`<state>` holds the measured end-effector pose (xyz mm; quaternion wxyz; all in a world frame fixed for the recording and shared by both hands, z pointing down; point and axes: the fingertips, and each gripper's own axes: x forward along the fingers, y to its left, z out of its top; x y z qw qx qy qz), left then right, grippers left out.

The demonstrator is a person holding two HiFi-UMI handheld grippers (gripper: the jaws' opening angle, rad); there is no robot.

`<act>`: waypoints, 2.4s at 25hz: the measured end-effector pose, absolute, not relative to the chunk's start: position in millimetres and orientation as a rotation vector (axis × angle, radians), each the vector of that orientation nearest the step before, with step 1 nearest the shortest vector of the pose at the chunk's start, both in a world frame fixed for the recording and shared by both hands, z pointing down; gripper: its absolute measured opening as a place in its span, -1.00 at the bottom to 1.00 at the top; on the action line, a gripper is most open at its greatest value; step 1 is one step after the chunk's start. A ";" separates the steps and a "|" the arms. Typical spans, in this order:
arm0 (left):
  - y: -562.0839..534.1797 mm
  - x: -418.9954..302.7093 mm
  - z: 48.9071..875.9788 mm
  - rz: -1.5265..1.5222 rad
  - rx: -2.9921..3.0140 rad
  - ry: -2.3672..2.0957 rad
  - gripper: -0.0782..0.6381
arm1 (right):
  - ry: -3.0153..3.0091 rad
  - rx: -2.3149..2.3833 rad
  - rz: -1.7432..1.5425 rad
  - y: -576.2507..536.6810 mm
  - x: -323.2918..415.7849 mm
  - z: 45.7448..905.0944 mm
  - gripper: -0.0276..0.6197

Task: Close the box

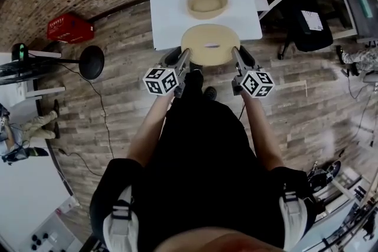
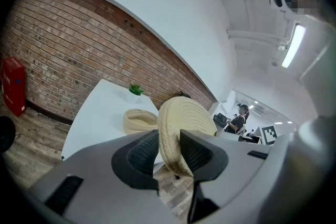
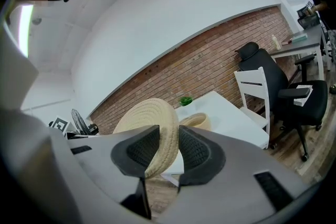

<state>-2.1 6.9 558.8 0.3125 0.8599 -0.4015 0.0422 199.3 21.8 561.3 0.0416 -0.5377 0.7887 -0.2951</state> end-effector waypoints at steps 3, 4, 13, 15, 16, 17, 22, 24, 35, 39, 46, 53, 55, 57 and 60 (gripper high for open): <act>0.1 3.7 560.8 0.102 2.269 -1.049 -0.43 | 2.406 -1.666 -0.879 14.0 205.2 558.4 -0.57; -2.5 4.4 561.6 0.099 2.268 -1.048 -0.43 | 2.408 -1.669 -0.875 11.4 205.8 558.1 -0.57; -38.8 11.7 563.6 0.076 2.262 -1.053 -0.43 | 2.414 -1.674 -0.866 -23.9 212.8 557.8 -0.57; -46.5 9.8 566.1 0.078 2.256 -1.053 -0.43 | 2.418 -1.672 -0.872 -32.6 211.1 559.8 -0.57; -50.8 9.2 567.6 0.080 2.252 -1.052 -0.43 | 2.420 -1.671 -0.875 -37.7 210.5 561.1 -0.57; -55.2 8.7 569.1 0.081 2.247 -1.053 -0.43 | 2.421 -1.671 -0.880 -43.4 210.1 562.5 -0.57; -80.7 6.1 577.6 0.090 2.214 -1.053 -0.43 | 2.405 -1.664 -0.926 -73.5 208.0 568.3 -0.58; -92.3 7.1 581.1 0.094 2.205 -1.053 -0.42 | 2.400 -1.668 -0.940 -86.0 209.1 571.0 -0.58; -144.5 13.5 606.6 0.167 2.157 -1.033 -0.42 | 2.366 -1.716 -1.038 -140.3 213.9 588.8 -0.58; -165.0 12.8 616.9 0.185 2.136 -1.022 -0.42 | 2.356 -1.732 -1.072 -159.3 212.9 599.0 -0.58; -197.5 17.2 632.1 0.211 2.115 -0.992 -0.42 | 2.337 -1.756 -1.116 -191.5 217.5 616.0 -0.58; -228.3 20.6 642.9 0.247 2.112 -0.953 -0.42 | 2.302 -1.804 -1.130 -219.0 219.6 624.4 -0.58; -236.9 21.6 643.6 0.249 2.114 -0.941 -0.42 | 2.299 -1.817 -1.129 -226.0 220.5 625.3 -0.58; -243.7 21.6 645.1 0.246 2.110 -0.930 -0.42 | 2.296 -1.831 -1.127 -232.2 220.5 626.7 -0.58; -250.5 20.8 650.0 0.248 2.099 -0.911 -0.42 | 2.283 -1.855 -1.125 -240.0 219.8 630.2 -0.58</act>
